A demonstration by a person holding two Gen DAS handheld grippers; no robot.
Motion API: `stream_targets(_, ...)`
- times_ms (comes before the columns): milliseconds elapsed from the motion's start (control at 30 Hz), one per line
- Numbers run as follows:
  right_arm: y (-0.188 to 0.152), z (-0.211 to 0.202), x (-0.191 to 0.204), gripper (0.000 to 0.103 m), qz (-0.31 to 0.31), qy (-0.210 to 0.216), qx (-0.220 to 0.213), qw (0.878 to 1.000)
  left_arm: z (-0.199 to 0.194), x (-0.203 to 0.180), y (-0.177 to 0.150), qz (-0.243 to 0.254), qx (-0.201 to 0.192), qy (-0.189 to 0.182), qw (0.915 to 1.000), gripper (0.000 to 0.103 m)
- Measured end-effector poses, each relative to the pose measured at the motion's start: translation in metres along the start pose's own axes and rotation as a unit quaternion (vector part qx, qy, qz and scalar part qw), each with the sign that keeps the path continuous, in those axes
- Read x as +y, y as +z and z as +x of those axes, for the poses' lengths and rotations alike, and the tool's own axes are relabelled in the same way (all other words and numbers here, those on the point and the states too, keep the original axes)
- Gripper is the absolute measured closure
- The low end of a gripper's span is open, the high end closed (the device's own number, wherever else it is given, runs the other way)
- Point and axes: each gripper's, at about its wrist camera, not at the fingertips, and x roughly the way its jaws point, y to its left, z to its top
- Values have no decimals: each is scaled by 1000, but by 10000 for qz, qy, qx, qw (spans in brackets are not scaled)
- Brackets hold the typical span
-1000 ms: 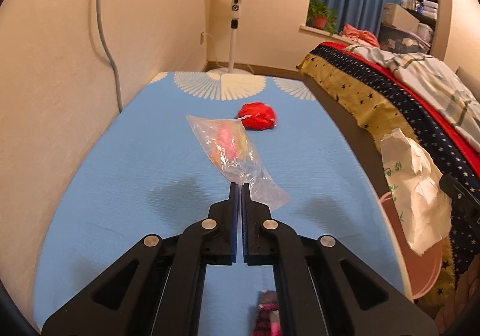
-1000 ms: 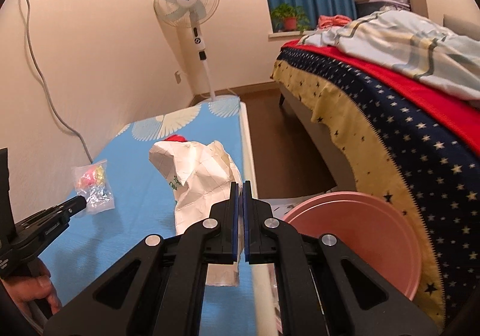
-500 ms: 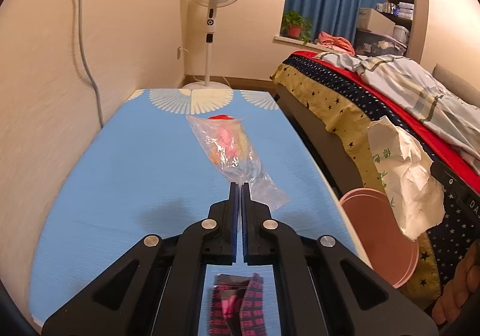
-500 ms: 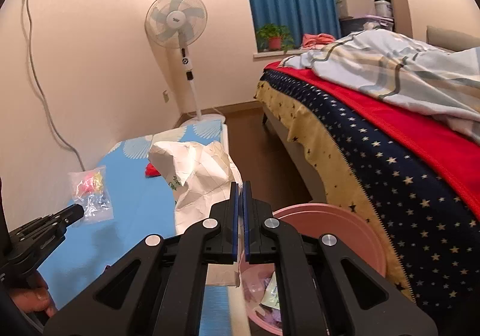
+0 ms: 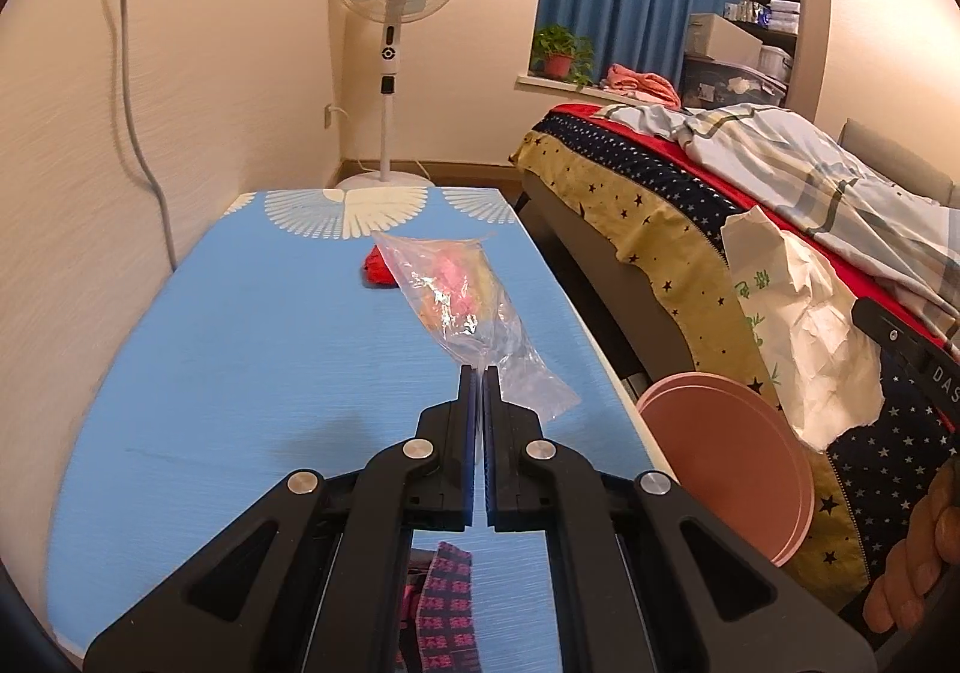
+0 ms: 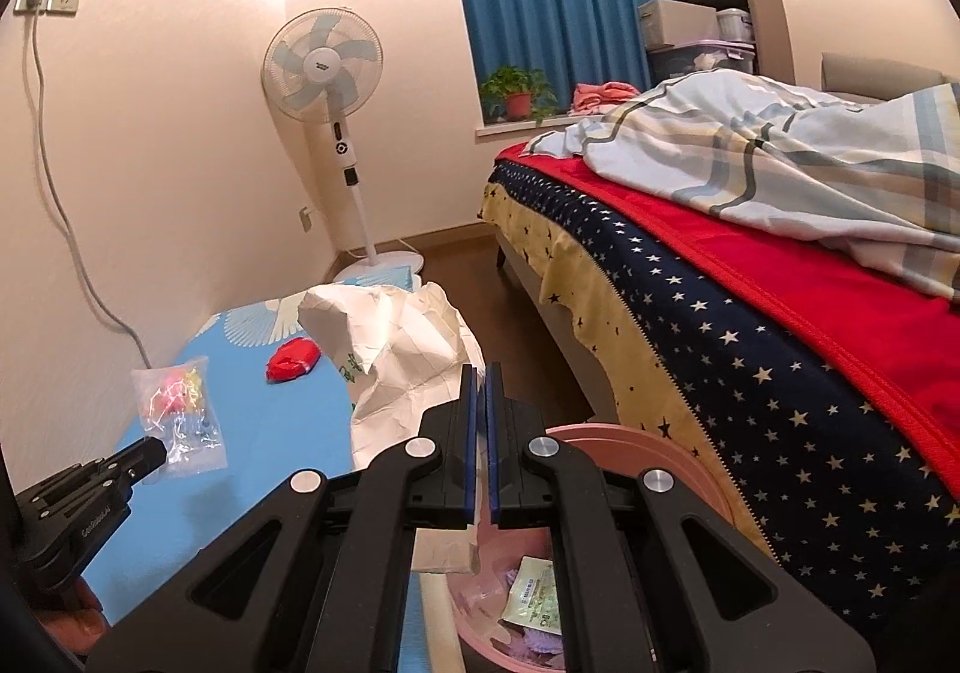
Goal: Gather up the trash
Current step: 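Carry the clear bag in left tool while right tool carries the white bag to the pink bin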
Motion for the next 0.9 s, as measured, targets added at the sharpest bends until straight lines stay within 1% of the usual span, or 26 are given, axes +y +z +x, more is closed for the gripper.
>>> stream_targets(367,2,1,-15,100,153,-296,-59,9994,10,-20,-3,97,36,-196,9998,101)
stream_targets(900,0,11,-32,100,237,-686,27,9974,33,-52,-5,217,182,-559,9980,101)
